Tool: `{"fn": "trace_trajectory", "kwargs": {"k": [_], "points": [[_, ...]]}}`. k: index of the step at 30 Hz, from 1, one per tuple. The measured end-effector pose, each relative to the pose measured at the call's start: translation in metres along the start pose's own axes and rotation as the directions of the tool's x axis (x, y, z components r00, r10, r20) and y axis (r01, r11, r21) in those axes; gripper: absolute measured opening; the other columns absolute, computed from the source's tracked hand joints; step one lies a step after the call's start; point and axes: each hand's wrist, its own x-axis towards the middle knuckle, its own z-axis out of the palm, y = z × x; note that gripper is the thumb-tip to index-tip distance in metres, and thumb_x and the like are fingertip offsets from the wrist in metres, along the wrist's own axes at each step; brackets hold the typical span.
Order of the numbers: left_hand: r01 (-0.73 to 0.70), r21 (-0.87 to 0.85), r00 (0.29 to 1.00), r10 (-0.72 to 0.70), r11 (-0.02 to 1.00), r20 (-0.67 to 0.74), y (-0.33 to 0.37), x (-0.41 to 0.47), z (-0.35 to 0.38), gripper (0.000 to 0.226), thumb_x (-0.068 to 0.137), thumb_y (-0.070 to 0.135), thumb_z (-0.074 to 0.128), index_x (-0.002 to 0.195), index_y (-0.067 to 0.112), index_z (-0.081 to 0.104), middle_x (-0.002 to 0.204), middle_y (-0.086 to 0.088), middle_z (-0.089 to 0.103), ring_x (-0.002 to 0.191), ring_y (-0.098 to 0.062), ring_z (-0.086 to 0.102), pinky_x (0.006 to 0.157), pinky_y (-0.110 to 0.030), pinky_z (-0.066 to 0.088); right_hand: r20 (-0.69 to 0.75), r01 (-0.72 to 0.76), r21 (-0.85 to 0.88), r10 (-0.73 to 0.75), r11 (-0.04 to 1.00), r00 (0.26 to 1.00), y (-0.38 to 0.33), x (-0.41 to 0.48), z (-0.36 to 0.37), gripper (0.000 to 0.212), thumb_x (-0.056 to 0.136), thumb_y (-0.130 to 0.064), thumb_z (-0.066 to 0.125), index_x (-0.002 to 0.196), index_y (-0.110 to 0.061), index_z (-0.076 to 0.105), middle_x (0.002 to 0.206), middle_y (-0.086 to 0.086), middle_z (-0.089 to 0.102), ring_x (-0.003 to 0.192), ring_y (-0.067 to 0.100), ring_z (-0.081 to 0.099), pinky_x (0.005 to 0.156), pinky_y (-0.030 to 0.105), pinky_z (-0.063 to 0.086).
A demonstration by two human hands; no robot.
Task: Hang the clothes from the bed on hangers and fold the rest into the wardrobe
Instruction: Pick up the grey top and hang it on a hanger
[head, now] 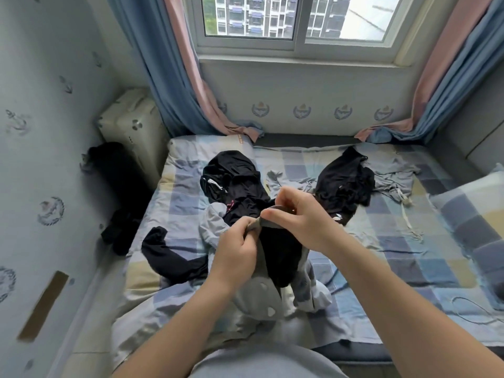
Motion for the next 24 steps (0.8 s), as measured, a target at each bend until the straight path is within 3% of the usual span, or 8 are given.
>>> {"fn": "trace_trajectory", "kwargs": {"k": [3,5,7,10,16,18,21,24], "points": [[-0.031,-0.039,0.997,0.028,0.999,-0.077,0.006,0.008,-0.011,0.033,0.101,0.014,0.045,0.081,0.033,0.061,0.073,0.015,0.062,0.071,-0.004,0.057,0.065,-0.021,0.042,0.077,-0.054,0.031,0.052,0.998,0.996,0.010,-0.007,0.004,0.028,0.078,-0.027,0.083,0.081,-0.023,0.056,0.069,-0.007,0.055,0.063,0.006,0.050,0.060,0.022,0.041],[-0.058,-0.044,0.987,0.050,0.997,-0.151,0.008,0.016,-0.020,0.030,0.102,0.010,0.044,0.084,0.026,0.062,0.075,0.010,0.062,0.074,-0.007,0.057,0.070,-0.025,0.043,0.097,-0.094,-0.039,0.098,0.995,0.991,0.028,-0.016,0.004,0.022,0.078,-0.019,0.079,0.082,-0.023,0.058,0.074,0.002,0.059,0.064,0.007,0.050,0.063,0.027,0.042],[-0.115,-0.052,0.982,0.106,0.992,-0.157,0.015,0.020,-0.027,0.027,0.100,0.015,0.044,0.083,0.024,0.063,0.075,0.005,0.063,0.074,-0.011,0.057,0.071,-0.030,0.044,0.019,-0.160,-0.178,0.166,0.971,0.986,0.054,-0.024,0.003,0.022,0.077,-0.012,0.070,0.075,-0.029,0.056,0.070,-0.002,0.056,0.059,0.005,0.045,0.061,0.030,0.039],[-0.208,-0.128,0.978,0.202,0.970,-0.061,0.031,0.018,-0.026,0.036,0.101,0.013,0.044,0.081,0.034,0.066,0.076,0.012,0.067,0.075,-0.004,0.060,0.070,-0.017,0.044,-0.087,-0.306,-0.370,0.296,0.877,0.951,0.093,-0.033,0.009,0.033,0.081,-0.007,0.061,0.064,-0.031,0.046,0.069,-0.007,0.050,0.068,0.017,0.047,0.060,0.031,0.037],[-0.243,-0.262,0.970,0.227,0.934,-0.092,0.046,0.022,-0.036,0.049,0.101,0.004,0.042,0.080,0.038,0.069,0.081,0.013,0.070,0.081,-0.003,0.064,0.074,-0.012,0.045,-0.060,-0.587,-0.282,0.596,0.759,0.800,0.148,-0.066,0.016,0.023,0.087,-0.009,0.057,0.075,-0.029,0.058,0.077,-0.004,0.062,0.072,0.016,0.057,0.073,0.035,0.051],[-0.233,-0.271,0.972,0.218,0.934,-0.083,0.045,0.025,-0.039,0.047,0.101,0.002,0.042,0.081,0.033,0.070,0.083,0.008,0.072,0.084,-0.007,0.066,0.077,-0.014,0.047,0.017,-0.567,-0.158,0.576,0.809,0.817,0.149,-0.073,0.017,0.016,0.088,-0.019,0.069,0.092,-0.031,0.058,0.102,-0.007,0.065,0.095,0.014,0.062,0.088,0.038,0.053],[-0.215,-0.281,0.972,0.233,0.935,0.033,0.043,0.023,-0.033,0.031,0.100,0.007,0.043,0.087,0.015,0.070,0.088,-0.004,0.073,0.089,-0.019,0.067,0.081,-0.022,0.048,0.121,-0.420,0.014,0.415,0.907,0.902,0.121,-0.063,0.026,0.047,0.081,-0.044,0.076,0.117,-0.055,0.049,0.125,-0.029,0.054,0.121,-0.005,0.048,0.097,0.024,0.046],[-0.203,-0.283,0.959,0.249,0.937,0.137,0.045,0.020,-0.022,0.034,0.098,0.008,0.044,0.083,0.024,0.070,0.083,0.004,0.072,0.083,-0.011,0.066,0.076,-0.016,0.047,0.058,-0.277,0.058,0.274,0.959,0.960,0.092,-0.045,0.038,0.037,0.080,-0.037,0.067,0.103,-0.064,0.056,0.107,-0.034,0.062,0.103,-0.012,0.057,0.078,0.010,0.046]]}}
